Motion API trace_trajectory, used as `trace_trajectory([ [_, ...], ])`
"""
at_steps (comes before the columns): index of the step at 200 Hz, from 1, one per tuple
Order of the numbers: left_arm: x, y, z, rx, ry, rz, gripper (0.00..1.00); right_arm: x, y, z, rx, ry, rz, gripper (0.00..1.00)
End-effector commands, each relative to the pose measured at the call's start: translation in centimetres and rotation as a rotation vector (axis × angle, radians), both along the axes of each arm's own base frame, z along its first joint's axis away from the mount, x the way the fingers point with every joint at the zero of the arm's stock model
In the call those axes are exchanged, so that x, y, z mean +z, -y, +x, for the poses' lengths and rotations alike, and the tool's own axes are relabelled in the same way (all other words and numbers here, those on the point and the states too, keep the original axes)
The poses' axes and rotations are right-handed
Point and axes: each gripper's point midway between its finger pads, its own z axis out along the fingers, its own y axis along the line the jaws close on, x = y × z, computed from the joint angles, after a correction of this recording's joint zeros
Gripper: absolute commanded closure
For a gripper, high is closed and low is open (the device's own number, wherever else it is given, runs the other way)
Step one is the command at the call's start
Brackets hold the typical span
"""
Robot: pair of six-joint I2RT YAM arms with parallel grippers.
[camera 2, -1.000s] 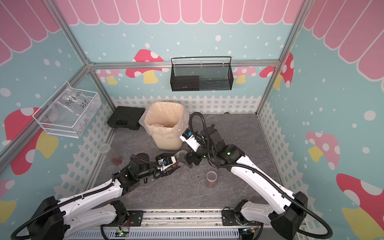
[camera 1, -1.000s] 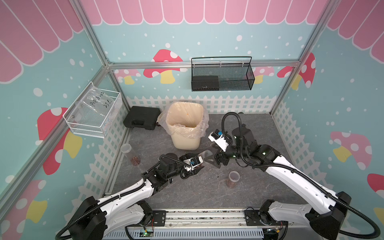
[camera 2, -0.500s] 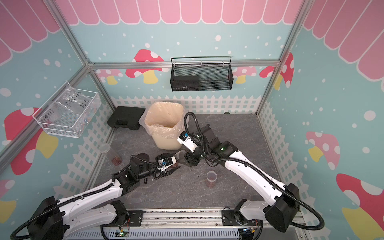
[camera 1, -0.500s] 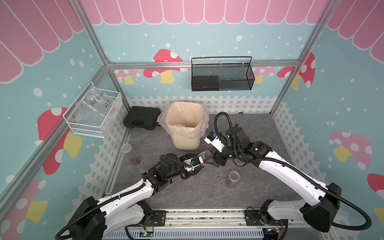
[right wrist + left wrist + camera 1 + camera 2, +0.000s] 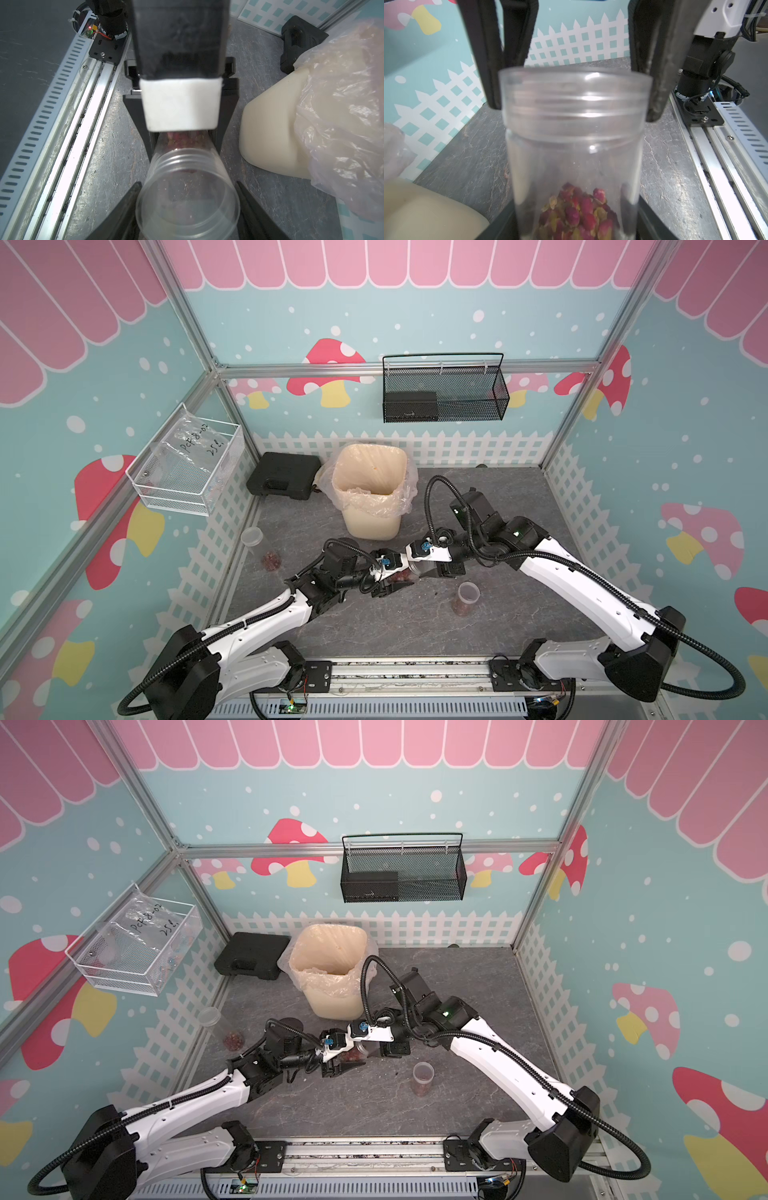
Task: Empty the moldy dried flower tea in the jars
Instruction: Unscrew the lid from the jar.
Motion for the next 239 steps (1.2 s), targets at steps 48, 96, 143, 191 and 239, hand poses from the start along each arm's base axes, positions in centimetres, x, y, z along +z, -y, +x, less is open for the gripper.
trace_trajectory([
  [48, -0.2, -0.5, 0.3, 0.049, 0.079, 0.035, 0.88, 7.5, -2.0, -0.3, -0.070, 0.015, 0.342, 0.04],
  [96, 0.4, -1.5, 1.9, 0.160, 0.162, 0.026, 0.88, 9.0, 1.1, -0.4, -0.399, -0.160, 0.529, 0.07],
  [143, 0.8, -2.0, 2.4, 0.199, 0.199, 0.032, 0.88, 5.4, 1.4, 1.7, -0.688, -0.445, 0.389, 0.02],
  [191, 0.6, -1.8, 2.2, 0.194, 0.193, 0.040, 0.88, 2.6, -0.3, 2.1, -0.696, -0.561, 0.293, 0.04],
  [239, 0.6, -1.8, 2.0, 0.190, 0.195, 0.043, 0.88, 0.9, -1.3, 2.1, -0.665, -0.608, 0.242, 0.20],
])
